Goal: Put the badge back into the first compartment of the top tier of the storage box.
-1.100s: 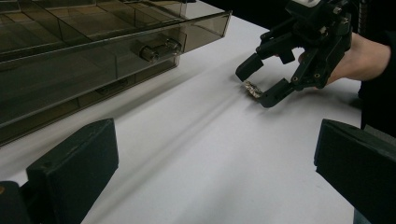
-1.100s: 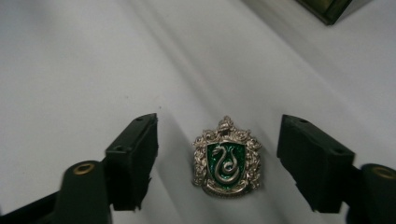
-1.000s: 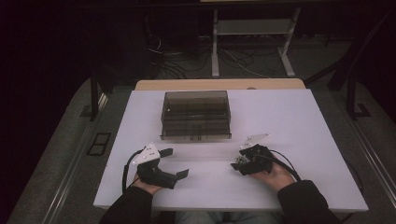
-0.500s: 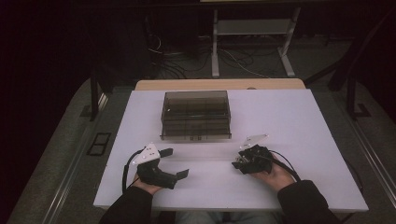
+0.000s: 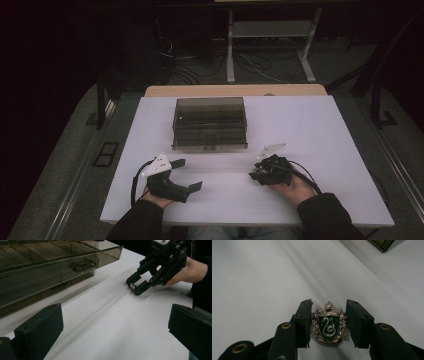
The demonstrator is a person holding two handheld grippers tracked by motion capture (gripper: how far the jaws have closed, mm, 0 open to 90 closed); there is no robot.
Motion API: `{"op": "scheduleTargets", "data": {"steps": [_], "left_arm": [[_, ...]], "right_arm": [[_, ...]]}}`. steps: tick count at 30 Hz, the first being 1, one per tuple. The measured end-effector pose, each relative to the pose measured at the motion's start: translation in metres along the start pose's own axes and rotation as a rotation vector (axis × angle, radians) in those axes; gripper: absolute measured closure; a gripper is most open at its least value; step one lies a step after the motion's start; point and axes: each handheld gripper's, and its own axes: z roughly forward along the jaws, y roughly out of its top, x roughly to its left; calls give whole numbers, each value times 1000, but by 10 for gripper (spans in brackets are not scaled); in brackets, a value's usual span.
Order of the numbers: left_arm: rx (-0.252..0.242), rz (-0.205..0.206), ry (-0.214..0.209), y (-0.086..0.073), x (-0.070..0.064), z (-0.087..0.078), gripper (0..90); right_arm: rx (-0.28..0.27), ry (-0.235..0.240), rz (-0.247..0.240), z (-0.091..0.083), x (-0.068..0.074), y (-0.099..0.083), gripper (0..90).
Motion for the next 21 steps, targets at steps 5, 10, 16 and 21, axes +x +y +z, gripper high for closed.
{"op": "scheduleTargets", "data": {"steps": [5,10,16,21], "left_arm": [[0,0,0,0,0,0,0],[1,1,-1,0,0,0,0],[2,1,-1,0,0,0,0],[1,0,0,0,0,0,0]], "right_arm": [[11,-6,-12,0,1,2,569],[14,4,0,0,0,2,571],[17,14,-8,-1,-2,2,571],[13,34,4,-5,-5,3,572]]}}
